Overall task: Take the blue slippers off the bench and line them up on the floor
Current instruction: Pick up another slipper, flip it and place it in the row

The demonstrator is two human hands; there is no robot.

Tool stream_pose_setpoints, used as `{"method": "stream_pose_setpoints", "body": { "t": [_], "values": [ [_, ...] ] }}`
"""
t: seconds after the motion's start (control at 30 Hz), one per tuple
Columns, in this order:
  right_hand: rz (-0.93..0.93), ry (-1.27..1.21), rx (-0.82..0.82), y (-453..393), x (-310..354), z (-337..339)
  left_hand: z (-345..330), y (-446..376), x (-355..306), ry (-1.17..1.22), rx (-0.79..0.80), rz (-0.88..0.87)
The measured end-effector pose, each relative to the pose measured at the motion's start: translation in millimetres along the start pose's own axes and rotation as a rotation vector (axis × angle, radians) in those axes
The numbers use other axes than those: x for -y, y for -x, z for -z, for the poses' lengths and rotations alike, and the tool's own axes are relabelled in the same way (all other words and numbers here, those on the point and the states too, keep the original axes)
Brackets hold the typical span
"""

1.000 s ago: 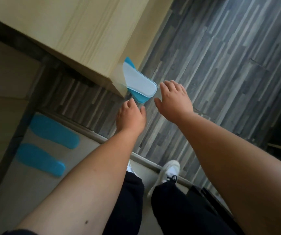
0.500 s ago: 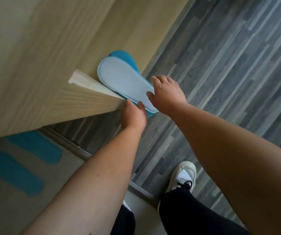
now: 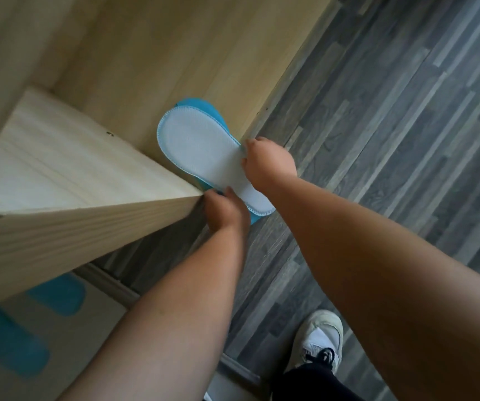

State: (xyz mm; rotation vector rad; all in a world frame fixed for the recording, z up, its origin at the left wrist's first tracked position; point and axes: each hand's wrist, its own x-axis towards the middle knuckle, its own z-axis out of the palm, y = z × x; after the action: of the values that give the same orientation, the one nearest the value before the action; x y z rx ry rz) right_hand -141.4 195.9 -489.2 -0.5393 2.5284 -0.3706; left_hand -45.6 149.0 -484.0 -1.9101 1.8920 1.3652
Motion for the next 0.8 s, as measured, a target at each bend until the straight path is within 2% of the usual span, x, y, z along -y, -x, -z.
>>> {"method": "stream_pose_setpoints", "body": {
  "t": [0.17,0.33,0.5,0.6,0.8],
  "values": [
    [-0.139,-0.210,0.077,5.8,-20.7,9.6,4.2,-1.7,-0.1,-0.017,-0.008,-0.049],
    [-0.240,-0.387,0.088,48.2,-28.3,34.6,31.4,26.3,-7.1,-0.022,0.065,-0.138],
    [-0.374,-0.525,0.112,124.6,-19.5,81.7,81.9,90.2,-18.6,-0.085,0.164,-0.201],
    [-0.470,-0.574,0.151,180.1,-14.3,108.5,112.9,131.0,-25.5,-0.225,0.252,-0.285],
    [-0.658,-0.784,0.097,280.4,5.0,143.8,171.3,195.9,-29.1,-0.380,0.404,-0.436]
  ]
}}
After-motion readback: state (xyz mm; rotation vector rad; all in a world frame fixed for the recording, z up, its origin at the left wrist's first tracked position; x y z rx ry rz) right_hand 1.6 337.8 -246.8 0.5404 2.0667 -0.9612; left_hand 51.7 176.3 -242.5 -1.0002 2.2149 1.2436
